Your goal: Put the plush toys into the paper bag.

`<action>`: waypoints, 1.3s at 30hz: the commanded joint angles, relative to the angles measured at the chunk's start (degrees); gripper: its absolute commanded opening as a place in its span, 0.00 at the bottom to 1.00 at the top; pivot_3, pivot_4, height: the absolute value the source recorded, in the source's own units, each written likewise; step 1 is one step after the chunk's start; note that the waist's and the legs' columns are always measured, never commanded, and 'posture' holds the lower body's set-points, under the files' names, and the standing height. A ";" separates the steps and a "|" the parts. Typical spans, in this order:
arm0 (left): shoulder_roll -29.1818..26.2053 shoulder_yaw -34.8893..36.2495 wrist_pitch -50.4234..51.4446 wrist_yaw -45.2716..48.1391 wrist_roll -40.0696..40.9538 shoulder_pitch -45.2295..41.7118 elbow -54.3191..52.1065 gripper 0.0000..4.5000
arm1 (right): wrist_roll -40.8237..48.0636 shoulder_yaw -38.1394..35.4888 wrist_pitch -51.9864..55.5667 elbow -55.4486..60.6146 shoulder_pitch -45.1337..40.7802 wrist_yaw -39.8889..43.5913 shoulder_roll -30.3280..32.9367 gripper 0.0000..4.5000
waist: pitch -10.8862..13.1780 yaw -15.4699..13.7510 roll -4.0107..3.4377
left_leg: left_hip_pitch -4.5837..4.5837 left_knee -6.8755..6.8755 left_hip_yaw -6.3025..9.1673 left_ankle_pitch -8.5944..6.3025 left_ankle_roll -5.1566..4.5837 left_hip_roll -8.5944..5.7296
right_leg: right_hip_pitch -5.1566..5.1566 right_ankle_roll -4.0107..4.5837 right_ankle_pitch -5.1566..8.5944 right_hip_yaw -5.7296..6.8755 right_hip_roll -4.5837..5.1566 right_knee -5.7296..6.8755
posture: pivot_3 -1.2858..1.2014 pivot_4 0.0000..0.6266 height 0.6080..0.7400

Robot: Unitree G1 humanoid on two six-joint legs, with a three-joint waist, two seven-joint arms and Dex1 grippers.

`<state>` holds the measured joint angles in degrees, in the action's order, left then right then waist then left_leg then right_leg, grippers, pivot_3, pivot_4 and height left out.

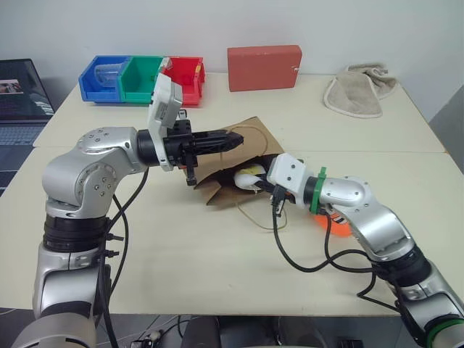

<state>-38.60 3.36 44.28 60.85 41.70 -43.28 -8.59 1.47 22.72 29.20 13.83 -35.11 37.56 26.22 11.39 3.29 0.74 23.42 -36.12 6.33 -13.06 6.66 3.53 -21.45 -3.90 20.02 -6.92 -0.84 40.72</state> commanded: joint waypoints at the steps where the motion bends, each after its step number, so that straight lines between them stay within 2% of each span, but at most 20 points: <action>1: -0.10 1.16 -0.16 -0.01 1.28 -0.64 -1.70 0.00 | -5.89 1.84 -2.67 -3.13 -3.79 -4.83 -3.64 0.01 | 0.00 0.09 0.00 | -0.01 0.00 0.00 0.02 0.04 0.00 | -0.02 0.00 0.00 0.00 0.00 0.04 | 0.52 0.24 1.00; 2: 0.04 1.24 -0.11 -0.17 1.35 -0.70 -1.67 0.00 | -7.37 2.14 -3.30 -4.08 -4.16 -5.68 -4.13 0.01 | 0.00 0.09 0.00 | -0.01 0.00 0.00 0.03 0.05 0.01 | -0.04 0.00 0.00 -0.01 -0.01 0.07 | 0.52 0.24 1.00; 3: 0.16 1.29 -0.05 -0.31 1.46 -0.74 -1.65 0.00 | -7.99 1.81 -3.52 -4.59 -4.30 -6.60 -5.13 0.09 | 0.00 0.08 0.00 | -0.01 0.01 0.02 0.04 0.08 0.02 | -0.04 0.00 0.00 0.02 -0.02 0.07 | 0.52 0.24 1.00; 5: 0.33 1.38 0.05 -0.59 1.61 -0.79 -1.61 0.00 | -7.77 0.60 -3.12 -4.28 -4.33 -7.74 -7.33 0.18 | 0.00 0.05 0.00 | -0.01 0.02 0.01 0.05 0.08 0.02 | -0.04 0.00 0.00 0.01 -0.01 0.06 | 0.52 0.24 1.00; 8: 0.65 1.45 -0.06 -1.21 1.53 -1.01 -1.18 0.00 | -7.22 -0.76 -1.25 -2.72 -3.89 -8.07 -9.06 0.42 | 0.00 0.02 0.00 | 0.00 0.03 0.01 0.05 0.09 0.01 | -0.04 0.00 0.00 0.02 -0.01 0.06 | 0.52 0.24 1.00; 15: 1.60 1.40 -0.23 -2.22 1.77 -1.37 -0.54 0.00 | -6.16 -1.48 2.83 3.48 -1.40 -5.62 -7.76 0.96 | 0.00 0.03 0.00 | 0.00 0.02 0.03 0.04 0.08 0.01 | -0.04 0.00 0.00 0.03 -0.01 0.08 | 0.52 0.24 1.00; 16: 1.75 1.18 -0.48 -2.26 1.50 -1.31 -0.44 0.00 | -4.94 -1.98 3.87 5.54 -1.02 -4.14 -7.01 0.99 | 0.00 0.02 0.00 | 0.00 0.02 0.03 0.04 0.07 0.01 | -0.04 0.00 0.00 0.02 -0.01 0.08 | 0.52 0.24 1.00; 20: 2.27 0.73 -0.93 -2.48 0.94 -1.15 -0.32 0.00 | 0.05 -4.58 9.00 13.14 0.33 1.05 -3.33 0.99 | 0.00 -0.02 0.00 | 0.01 0.02 0.03 0.03 0.06 0.00 | -0.02 0.00 0.00 0.02 -0.01 0.06 | 0.52 0.24 1.00; 24: 2.65 0.38 -1.29 -2.66 0.58 -1.09 -0.17 0.00 | 7.56 -11.66 11.34 21.67 3.79 9.31 6.08 0.99 | 0.01 -0.37 -0.01 | 0.01 0.02 0.06 -0.06 -0.10 -0.02 | 0.02 0.00 0.00 0.05 0.00 0.01 | 0.52 0.24 1.00; 27: 2.81 0.21 -1.57 -2.65 0.26 -1.01 -0.10 0.00 | 12.96 -18.93 11.35 25.79 9.33 15.71 14.65 0.99 | 0.01 -0.75 0.00 | 0.00 0.01 0.05 -0.07 -0.11 -0.07 | 0.05 0.00 0.00 0.05 0.04 -0.01 | 0.52 0.24 1.00; 30: 2.80 0.10 -1.92 -2.55 -0.10 -0.98 0.07 0.00 | 16.60 -24.74 11.04 27.22 15.02 18.70 20.53 0.99 | 0.02 -0.94 0.01 | 0.02 0.02 0.05 -0.07 -0.12 -0.05 | 0.07 0.00 0.00 0.04 0.03 -0.11 | 0.52 0.24 1.00; 32: 2.66 0.20 -2.06 -2.44 -0.22 -0.81 0.08 0.00 | 15.46 -26.06 9.07 26.54 18.84 19.16 23.92 0.99 | 0.02 -0.67 0.01 | 0.00 0.02 0.00 -0.07 -0.13 -0.06 | 0.07 0.00 0.00 -0.01 0.03 -0.11 | 0.52 0.24 1.00; 36: 2.10 0.44 -2.26 -2.37 -0.52 -0.43 -0.09 0.00 | 5.22 -24.04 -0.32 20.20 27.76 16.96 31.20 0.99 | 0.03 -0.69 0.03 | 0.00 -0.01 0.00 -0.07 -0.13 -0.06 | 0.09 -0.01 0.00 -0.02 0.02 -0.13 | 0.52 0.24 1.00; 39: 1.45 0.92 -2.28 -2.27 -0.53 -0.42 0.05 0.00 | 1.17 -22.03 -5.14 15.48 30.85 14.87 31.72 0.99 | 0.04 -0.41 0.05 | 0.00 -0.05 -0.07 -0.07 -0.13 -0.07 | 0.09 -0.01 0.00 -0.07 0.03 -0.14 | 0.52 0.24 1.00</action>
<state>-36.34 2.68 43.26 58.21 41.24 -43.27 -7.40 4.63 0.40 27.35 29.76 -4.57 53.60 57.73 11.43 2.88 0.79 23.41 -36.17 6.26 -13.13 6.54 3.47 -21.37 -3.91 20.02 -7.01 -0.82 40.59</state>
